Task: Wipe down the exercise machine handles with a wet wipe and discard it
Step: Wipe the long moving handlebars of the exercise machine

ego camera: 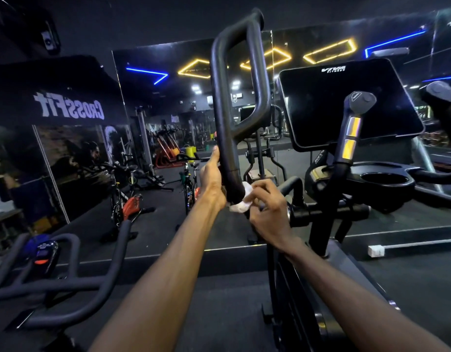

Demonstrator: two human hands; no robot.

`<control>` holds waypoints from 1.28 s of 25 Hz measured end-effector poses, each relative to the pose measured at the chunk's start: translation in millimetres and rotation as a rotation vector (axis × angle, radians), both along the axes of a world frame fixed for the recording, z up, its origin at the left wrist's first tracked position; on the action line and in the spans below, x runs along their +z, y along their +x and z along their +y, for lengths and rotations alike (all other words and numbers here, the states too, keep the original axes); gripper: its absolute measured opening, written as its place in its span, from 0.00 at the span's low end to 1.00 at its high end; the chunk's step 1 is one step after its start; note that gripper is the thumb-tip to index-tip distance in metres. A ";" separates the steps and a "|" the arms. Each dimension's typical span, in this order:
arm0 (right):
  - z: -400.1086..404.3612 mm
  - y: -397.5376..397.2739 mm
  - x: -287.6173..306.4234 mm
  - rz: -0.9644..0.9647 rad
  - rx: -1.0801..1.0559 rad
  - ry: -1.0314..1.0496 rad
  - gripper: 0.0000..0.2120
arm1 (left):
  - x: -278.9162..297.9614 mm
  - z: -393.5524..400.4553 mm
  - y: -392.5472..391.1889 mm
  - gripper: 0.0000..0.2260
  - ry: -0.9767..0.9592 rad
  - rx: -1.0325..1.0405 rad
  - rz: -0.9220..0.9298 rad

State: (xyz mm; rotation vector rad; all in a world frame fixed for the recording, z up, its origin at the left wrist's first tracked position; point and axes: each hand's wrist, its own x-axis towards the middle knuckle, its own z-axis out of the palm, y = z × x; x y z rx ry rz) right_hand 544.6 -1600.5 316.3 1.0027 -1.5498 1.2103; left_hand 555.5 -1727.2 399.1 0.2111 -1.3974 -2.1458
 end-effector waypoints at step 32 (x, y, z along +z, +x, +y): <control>-21.6 -32.6 -66.4 -0.420 -0.089 -0.190 0.17 | -24.0 0.2 -15.6 0.25 0.050 -0.302 0.146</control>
